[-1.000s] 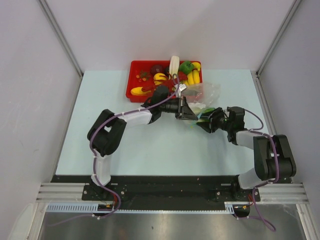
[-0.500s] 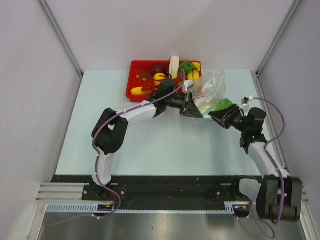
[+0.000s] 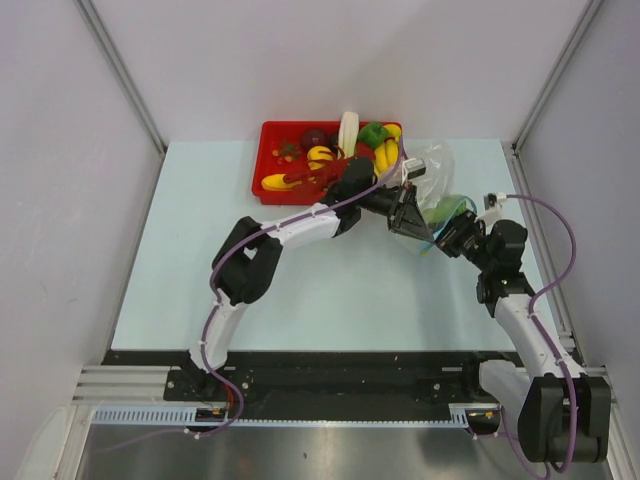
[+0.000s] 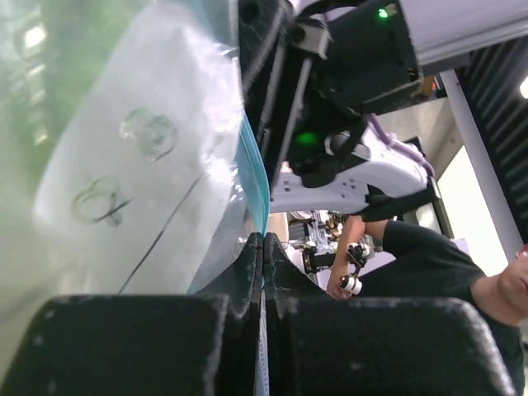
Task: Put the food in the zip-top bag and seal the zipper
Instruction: Adjust the fake vegetable in the zipper food storage bag.
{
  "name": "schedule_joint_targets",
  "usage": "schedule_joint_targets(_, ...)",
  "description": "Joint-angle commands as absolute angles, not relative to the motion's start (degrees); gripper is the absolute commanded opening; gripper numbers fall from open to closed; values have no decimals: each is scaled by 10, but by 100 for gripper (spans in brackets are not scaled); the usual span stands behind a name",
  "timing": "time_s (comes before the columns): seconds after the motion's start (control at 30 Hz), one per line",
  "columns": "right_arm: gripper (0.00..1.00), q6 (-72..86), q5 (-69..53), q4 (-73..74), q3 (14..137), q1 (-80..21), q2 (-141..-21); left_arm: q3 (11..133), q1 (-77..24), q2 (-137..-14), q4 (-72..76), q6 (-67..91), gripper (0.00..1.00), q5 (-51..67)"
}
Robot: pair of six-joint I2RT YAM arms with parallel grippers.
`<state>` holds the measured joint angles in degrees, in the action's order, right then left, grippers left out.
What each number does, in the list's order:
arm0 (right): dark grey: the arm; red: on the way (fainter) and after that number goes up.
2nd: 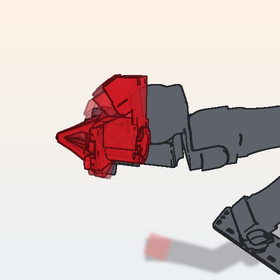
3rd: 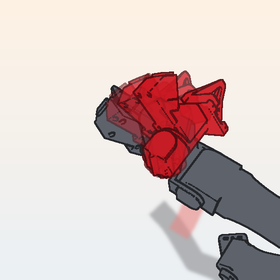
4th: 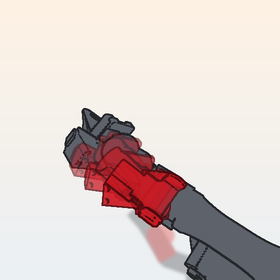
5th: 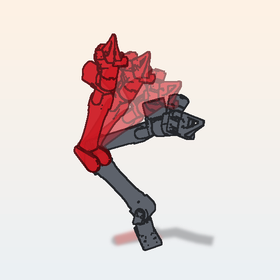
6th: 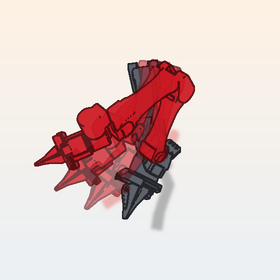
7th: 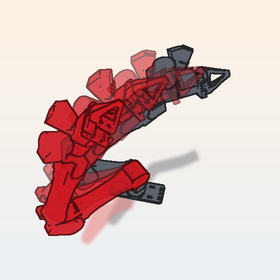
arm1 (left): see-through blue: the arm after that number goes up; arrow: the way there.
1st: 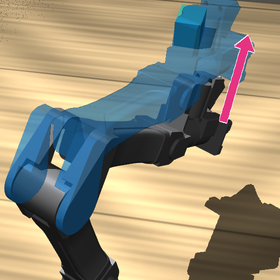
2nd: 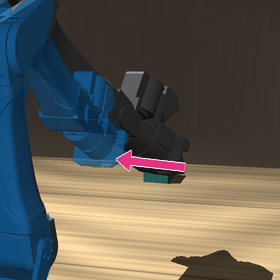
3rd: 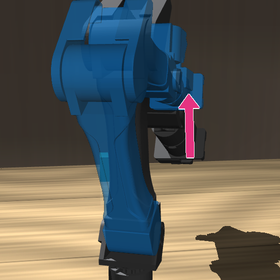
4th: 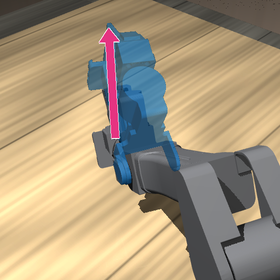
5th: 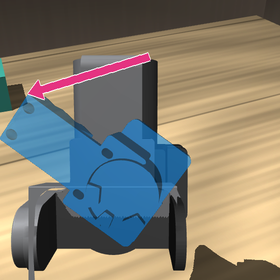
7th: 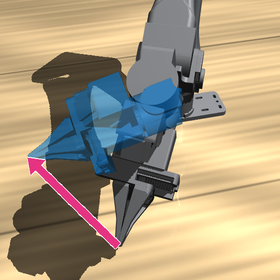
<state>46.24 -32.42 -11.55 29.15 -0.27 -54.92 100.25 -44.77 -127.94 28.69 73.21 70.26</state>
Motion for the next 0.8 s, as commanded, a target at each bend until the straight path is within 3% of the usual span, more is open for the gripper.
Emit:
schedule_joint_targets(0.0,0,536,-270,-272,321,-4,-557,1021,-453,-1252,458,836,0,739)
schedule_joint_targets(0.3,1,392,-242,-353,285,-75,-576,1015,-452,-1219,552,870,0,742)
schedule_joint_targets(0.37,21,335,-255,-339,289,-69,-545,1007,-446,-1209,549,863,0,737)
schedule_joint_targets(0.47,28,274,-335,-262,311,-44,-500,1004,-434,-1195,536,850,0,726)
schedule_joint_targets(0.57,42,213,-405,-128,340,-30,-432,996,-432,-1180,541,850,0,720)
schedule_joint_targets(0.6,54,201,-422,-96,347,-23,-413,991,-432,-1176,552,850,0,718)
schedule_joint_targets(0.67,68,177,-454,-6,377,-18,-370,978,-431,-1169,556,849,0,709)
schedule_joint_targets(0.77,70,154,-447,103,412,-21,-336,978,-428,-1172,562,853,0,698)
